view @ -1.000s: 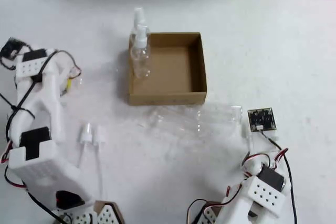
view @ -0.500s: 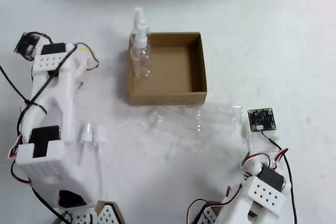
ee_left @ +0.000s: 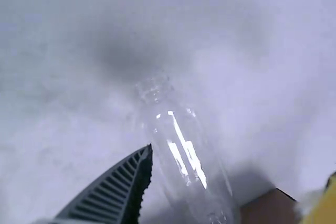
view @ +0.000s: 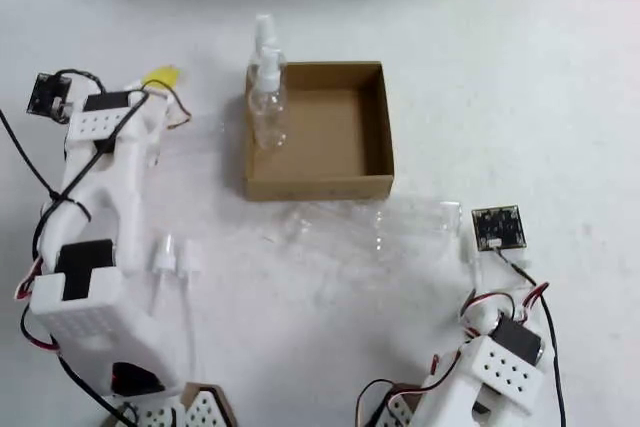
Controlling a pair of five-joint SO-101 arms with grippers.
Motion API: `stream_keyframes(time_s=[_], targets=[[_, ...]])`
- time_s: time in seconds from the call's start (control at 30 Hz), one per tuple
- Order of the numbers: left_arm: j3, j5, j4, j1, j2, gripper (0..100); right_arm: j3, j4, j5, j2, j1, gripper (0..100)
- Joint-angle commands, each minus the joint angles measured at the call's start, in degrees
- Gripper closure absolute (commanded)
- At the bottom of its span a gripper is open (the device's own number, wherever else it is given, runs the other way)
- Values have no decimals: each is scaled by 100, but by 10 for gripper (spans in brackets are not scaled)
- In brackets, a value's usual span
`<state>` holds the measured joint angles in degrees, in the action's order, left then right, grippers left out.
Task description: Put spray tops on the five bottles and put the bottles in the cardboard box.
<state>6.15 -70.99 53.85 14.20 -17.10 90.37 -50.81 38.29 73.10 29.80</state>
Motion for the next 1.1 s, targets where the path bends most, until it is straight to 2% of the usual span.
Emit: stream_keyframes(time_s=[0.0,0.17,0.4,0.47,0.67,0.83,0.97,1.07], targets=[[-334,-79,-105,-57,-180,543,-44,75,70,40,-66,984],[-1152,281,325,-57,-831,544,-44,75,70,40,-66,984],[-1503,290,492,-57,-1376,550,-44,75,70,40,-66,984],[-1503,369,492,-57,-1446,590,-44,75,70,40,-66,984],[-1503,782,457,-75,-1464,825,-44,75,70,40,-66,984],[-1512,844,457,-57,-1455,915,-44,75,70,40,-57,984],[-1758,1600,527,-57,-1446,979,-44,75,70,40,-48,984],[-2084,2400,756,22,-1446,976,-44,75,70,40,-48,984]])
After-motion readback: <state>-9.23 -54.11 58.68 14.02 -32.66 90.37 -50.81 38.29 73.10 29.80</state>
